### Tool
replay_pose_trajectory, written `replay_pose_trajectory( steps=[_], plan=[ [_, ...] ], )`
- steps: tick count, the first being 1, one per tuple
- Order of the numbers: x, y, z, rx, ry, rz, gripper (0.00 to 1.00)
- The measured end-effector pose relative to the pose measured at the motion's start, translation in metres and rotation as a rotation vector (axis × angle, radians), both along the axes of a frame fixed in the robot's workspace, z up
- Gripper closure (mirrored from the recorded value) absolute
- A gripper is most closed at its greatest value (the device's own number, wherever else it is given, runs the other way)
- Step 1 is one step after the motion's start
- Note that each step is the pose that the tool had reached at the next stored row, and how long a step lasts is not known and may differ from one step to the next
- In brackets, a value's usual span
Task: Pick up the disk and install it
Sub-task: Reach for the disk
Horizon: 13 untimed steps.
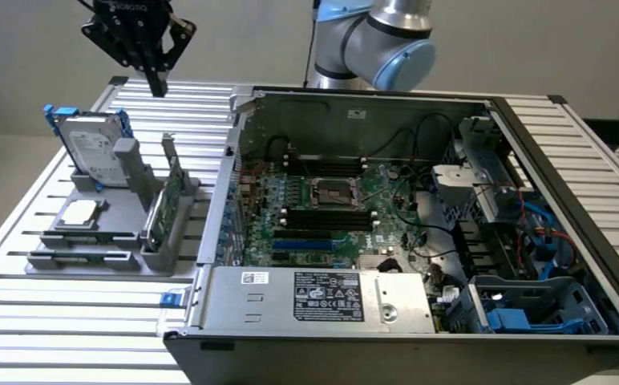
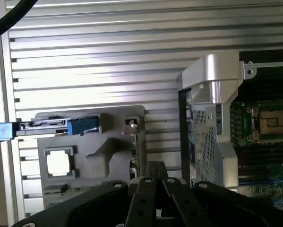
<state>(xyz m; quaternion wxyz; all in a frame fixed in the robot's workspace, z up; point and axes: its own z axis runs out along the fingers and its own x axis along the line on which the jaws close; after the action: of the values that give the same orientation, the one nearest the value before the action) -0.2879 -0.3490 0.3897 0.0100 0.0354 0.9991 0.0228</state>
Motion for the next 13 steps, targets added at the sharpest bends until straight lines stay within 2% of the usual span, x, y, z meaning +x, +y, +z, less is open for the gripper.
replay_pose_trajectory(
  steps=[13],
  plan=[
    [-0.059,0.0165,-0.0034,-0.002,0.0022,0.0,0.89]
  ],
)
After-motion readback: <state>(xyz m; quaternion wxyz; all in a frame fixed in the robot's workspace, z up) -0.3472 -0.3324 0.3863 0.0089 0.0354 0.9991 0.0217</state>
